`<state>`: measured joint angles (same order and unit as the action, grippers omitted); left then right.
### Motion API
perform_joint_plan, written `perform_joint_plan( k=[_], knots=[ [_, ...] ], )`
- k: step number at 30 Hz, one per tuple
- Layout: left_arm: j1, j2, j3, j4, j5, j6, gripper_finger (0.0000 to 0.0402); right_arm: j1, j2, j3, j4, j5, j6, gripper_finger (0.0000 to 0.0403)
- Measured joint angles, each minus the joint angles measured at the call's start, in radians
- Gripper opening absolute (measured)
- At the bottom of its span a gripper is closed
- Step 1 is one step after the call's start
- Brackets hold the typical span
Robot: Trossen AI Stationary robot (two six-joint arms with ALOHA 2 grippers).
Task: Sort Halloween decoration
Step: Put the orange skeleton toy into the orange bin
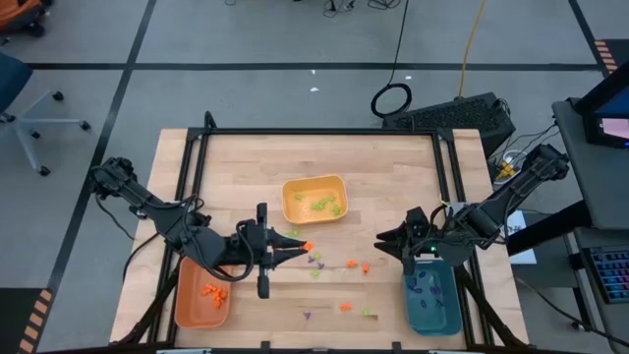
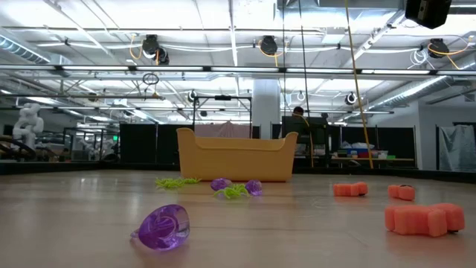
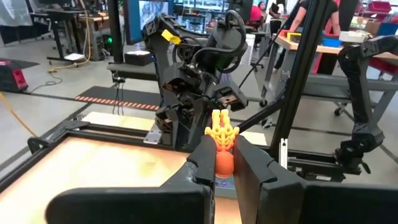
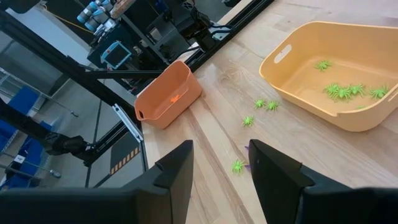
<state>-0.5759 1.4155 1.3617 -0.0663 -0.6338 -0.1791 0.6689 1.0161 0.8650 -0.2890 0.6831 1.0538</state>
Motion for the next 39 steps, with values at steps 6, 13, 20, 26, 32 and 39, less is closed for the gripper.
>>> perform_joint_plan(
  k=[6,13,20,26,32,39],
  knots=[
    [-0.003,0.000,0.000,-0.043,0.000,-0.004,0.0027,0.000,0.000,0.000,0.000,0.000,0.000,0.0141],
    [-0.037,0.000,0.000,-0.267,0.047,-0.155,0.0027,0.000,0.000,0.000,0.000,0.001,0.007,0.0141],
    [-0.093,-0.012,0.000,-0.521,0.151,-0.378,0.0027,0.000,0.000,0.000,0.000,0.001,0.007,0.0141],
    [-0.140,-0.023,0.000,-0.818,0.264,-0.575,0.0027,-0.005,0.000,0.000,-0.004,0.001,0.004,0.0141],
    [-0.197,-0.023,0.000,-1.119,0.423,-0.706,0.0027,-0.019,0.000,0.000,-0.010,0.001,-0.003,0.0141],
    [-0.294,-0.023,-0.036,-1.218,0.453,-0.734,0.0027,-0.029,0.000,0.000,-0.029,0.001,-0.004,0.0141]
  ],
)
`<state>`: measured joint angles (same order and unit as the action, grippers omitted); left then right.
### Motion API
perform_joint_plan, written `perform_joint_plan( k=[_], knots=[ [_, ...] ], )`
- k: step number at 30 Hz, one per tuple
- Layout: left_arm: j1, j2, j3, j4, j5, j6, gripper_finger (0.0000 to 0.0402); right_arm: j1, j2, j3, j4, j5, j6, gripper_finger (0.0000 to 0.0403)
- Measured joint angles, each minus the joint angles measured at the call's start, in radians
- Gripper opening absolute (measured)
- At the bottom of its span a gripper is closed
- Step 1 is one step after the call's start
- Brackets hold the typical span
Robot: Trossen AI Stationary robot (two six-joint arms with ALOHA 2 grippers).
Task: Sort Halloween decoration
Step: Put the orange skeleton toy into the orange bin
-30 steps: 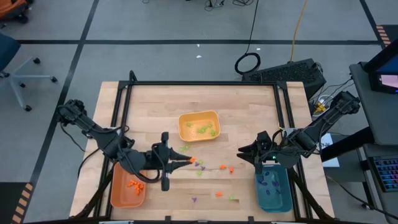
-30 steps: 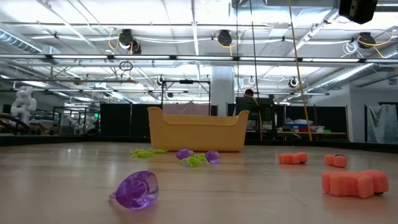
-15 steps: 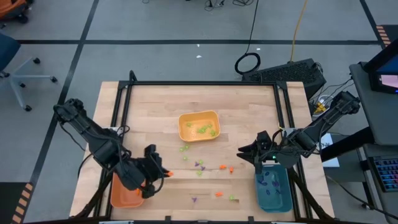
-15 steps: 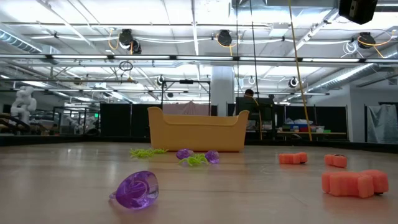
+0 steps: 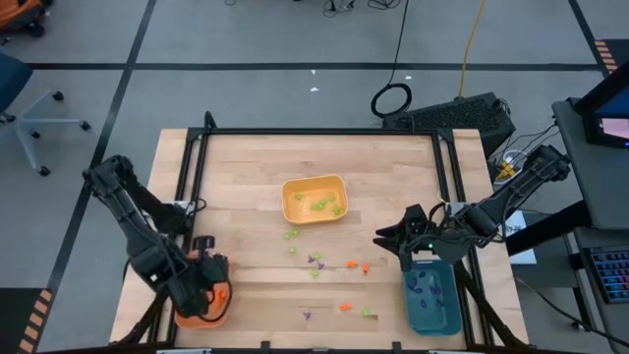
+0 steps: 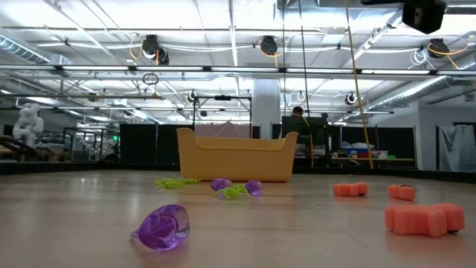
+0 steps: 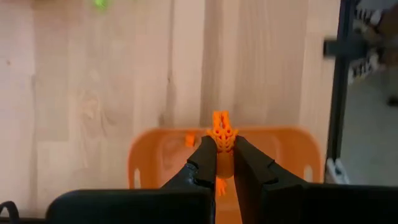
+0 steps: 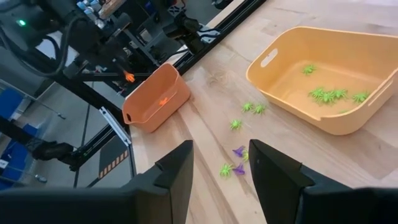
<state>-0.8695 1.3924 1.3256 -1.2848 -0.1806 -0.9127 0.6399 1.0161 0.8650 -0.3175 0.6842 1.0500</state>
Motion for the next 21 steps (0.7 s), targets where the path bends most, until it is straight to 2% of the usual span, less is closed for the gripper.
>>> perform_joint_plan(
  k=[4,8,16,21],
  knots=[
    [-0.048,0.000,-0.071,0.040,0.040,-0.005,0.0027,0.000,0.000,0.000,-0.002,0.000,0.003,0.0141],
    [-0.078,0.001,-0.161,0.086,0.083,-0.076,0.0027,0.000,0.000,0.000,-0.002,0.000,0.003,0.0141],
    [-0.096,0.001,-0.314,0.229,0.102,-0.156,0.0029,0.000,0.000,0.000,-0.002,0.000,0.000,0.0141],
    [-0.095,0.001,-0.374,0.299,0.126,-0.190,0.0075,0.000,0.000,0.000,-0.002,-0.002,0.003,0.0141]
  ],
)
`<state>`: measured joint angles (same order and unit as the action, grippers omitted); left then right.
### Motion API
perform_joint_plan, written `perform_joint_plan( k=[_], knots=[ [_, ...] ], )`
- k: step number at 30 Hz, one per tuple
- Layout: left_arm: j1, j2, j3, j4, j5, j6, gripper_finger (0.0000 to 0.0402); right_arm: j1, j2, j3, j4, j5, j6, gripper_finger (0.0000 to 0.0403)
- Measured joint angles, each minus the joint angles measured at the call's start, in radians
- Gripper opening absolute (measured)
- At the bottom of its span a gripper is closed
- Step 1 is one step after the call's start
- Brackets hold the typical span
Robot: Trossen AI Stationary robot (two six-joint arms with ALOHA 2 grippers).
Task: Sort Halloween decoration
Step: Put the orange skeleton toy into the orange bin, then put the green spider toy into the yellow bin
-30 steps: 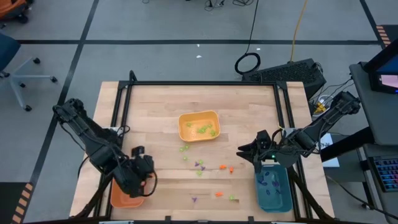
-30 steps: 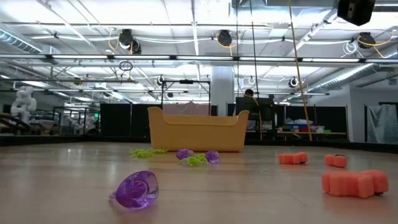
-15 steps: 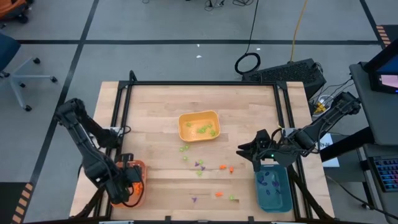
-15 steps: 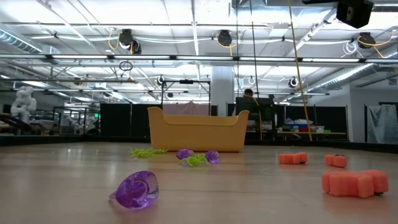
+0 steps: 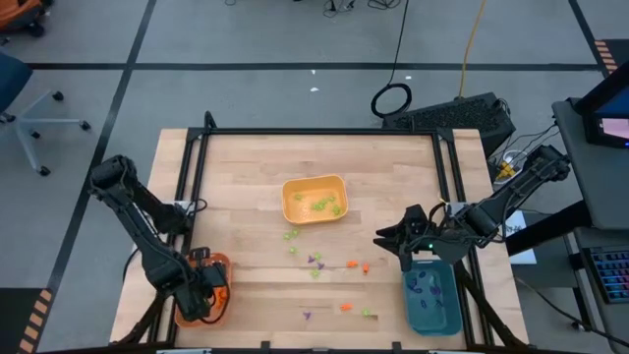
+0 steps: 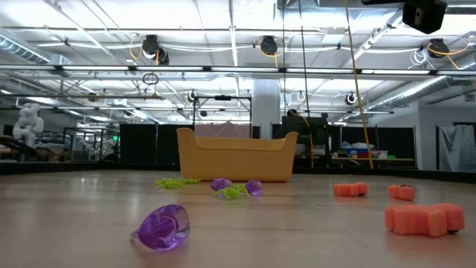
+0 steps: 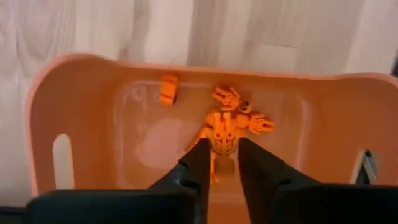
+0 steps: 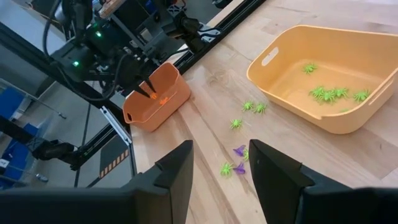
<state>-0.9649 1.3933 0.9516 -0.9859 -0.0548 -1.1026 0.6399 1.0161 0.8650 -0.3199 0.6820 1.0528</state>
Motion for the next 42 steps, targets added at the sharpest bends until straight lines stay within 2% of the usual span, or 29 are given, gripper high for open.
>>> perform_joint_plan(
  k=[5,7,11,14,16,19,23,27,32,35,42],
  knots=[
    [0.000,0.000,-0.019,0.001,0.003,-0.102,0.0145,0.000,0.000,0.000,0.001,-0.002,0.001,0.0141],
    [0.008,0.000,-0.019,0.001,0.044,-0.199,0.0167,0.000,0.000,0.000,0.002,-0.002,0.021,0.0141],
    [0.031,-0.002,-0.019,0.030,0.177,-0.359,0.0188,0.000,0.000,0.000,0.003,-0.002,0.114,0.0142],
    [0.031,-0.013,-0.003,0.082,0.205,-0.423,0.0191,-0.008,0.000,0.000,0.014,-0.032,0.127,0.0150],
    [0.029,-0.021,0.029,0.098,0.176,-0.457,0.0191,-0.015,0.000,0.000,0.028,-0.065,0.127,0.0159],
    [0.029,-0.038,0.078,0.083,0.083,-0.490,0.0192,-0.021,0.014,0.000,0.093,-0.115,0.083,0.0176],
    [0.044,-0.053,0.135,0.081,-0.043,-0.496,0.0192,-0.021,0.077,0.037,0.096,-0.198,0.039,0.0192],
    [0.076,-0.054,0.159,0.088,-0.098,-0.459,0.0192,-0.021,0.201,0.134,-0.021,-0.330,0.015,0.0196],
    [0.124,-0.054,0.159,0.099,-0.127,-0.431,0.0192,-0.021,0.389,0.311,-0.295,-0.457,0.013,0.0196],
    [0.156,-0.052,0.159,0.101,-0.180,-0.391,0.0192,-0.021,0.486,0.392,-0.415,-0.517,0.041,0.0196],
    [0.241,-0.052,0.159,0.222,-0.262,-0.282,0.0192,0.004,0.639,0.446,-0.407,-0.645,0.083,0.0196]
  ],
)
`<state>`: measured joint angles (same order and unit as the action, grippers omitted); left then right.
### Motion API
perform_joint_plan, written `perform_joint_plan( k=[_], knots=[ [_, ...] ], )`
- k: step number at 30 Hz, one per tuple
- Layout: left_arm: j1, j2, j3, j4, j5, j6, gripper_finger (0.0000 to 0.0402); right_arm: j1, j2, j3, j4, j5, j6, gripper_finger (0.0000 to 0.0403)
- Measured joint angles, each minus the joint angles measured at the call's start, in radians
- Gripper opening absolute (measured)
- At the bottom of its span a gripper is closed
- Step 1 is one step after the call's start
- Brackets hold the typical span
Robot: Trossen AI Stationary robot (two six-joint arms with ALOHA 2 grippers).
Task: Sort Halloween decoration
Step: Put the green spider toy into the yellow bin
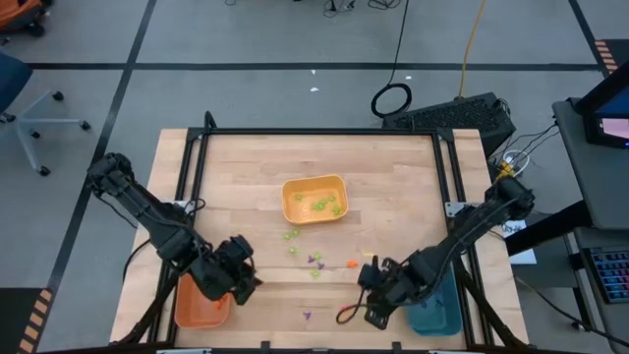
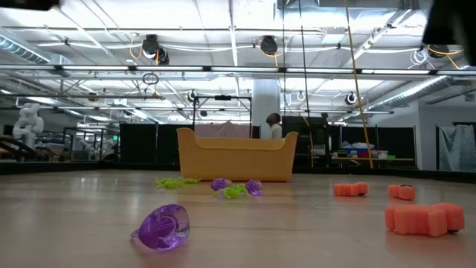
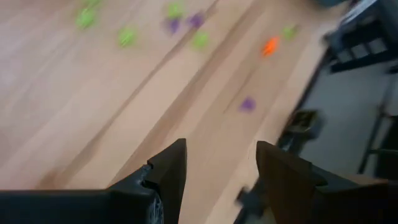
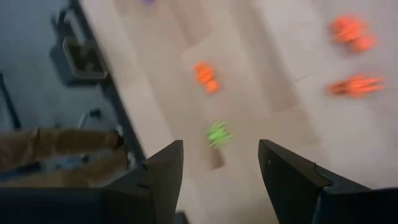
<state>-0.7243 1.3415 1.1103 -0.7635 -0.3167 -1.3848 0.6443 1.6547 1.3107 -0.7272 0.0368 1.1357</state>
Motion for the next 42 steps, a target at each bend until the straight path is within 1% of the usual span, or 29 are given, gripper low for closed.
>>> perform_joint_plan(
  k=[2,6,10,16,21,25,29,36,42],
  knots=[
    [0.013,0.000,0.000,0.081,-0.029,0.060,0.0192,0.015,0.028,0.003,0.036,-0.018,-0.022,0.0196],
    [0.036,0.000,0.000,0.219,-0.089,0.158,0.0192,0.044,0.056,0.003,0.081,-0.020,-0.086,0.0196],
    [0.059,0.000,0.000,0.288,-0.130,0.201,0.0192,0.064,0.085,0.004,0.075,-0.013,-0.194,0.0196],
    [0.082,0.000,0.000,0.310,-0.134,0.212,0.0192,0.078,0.155,0.004,0.089,-0.011,-0.369,0.0196],
    [0.083,0.000,0.000,0.308,-0.137,0.222,0.0192,0.078,0.205,0.004,0.106,-0.009,-0.399,0.0196],
    [0.083,0.000,0.000,0.305,-0.142,0.222,0.0192,0.078,0.238,0.004,0.161,-0.013,-0.449,0.0198],
    [0.083,0.000,0.000,0.304,-0.164,0.222,0.0192,0.078,0.280,0.004,0.216,-0.024,-0.453,0.0206],
    [0.083,0.000,0.000,0.302,-0.164,0.222,0.0192,0.078,0.319,0.005,0.215,-0.024,-0.441,0.0215],
    [0.083,0.000,0.000,0.301,-0.164,0.222,0.0192,0.068,0.317,0.006,0.153,0.039,-0.458,0.0205]
  ],
)
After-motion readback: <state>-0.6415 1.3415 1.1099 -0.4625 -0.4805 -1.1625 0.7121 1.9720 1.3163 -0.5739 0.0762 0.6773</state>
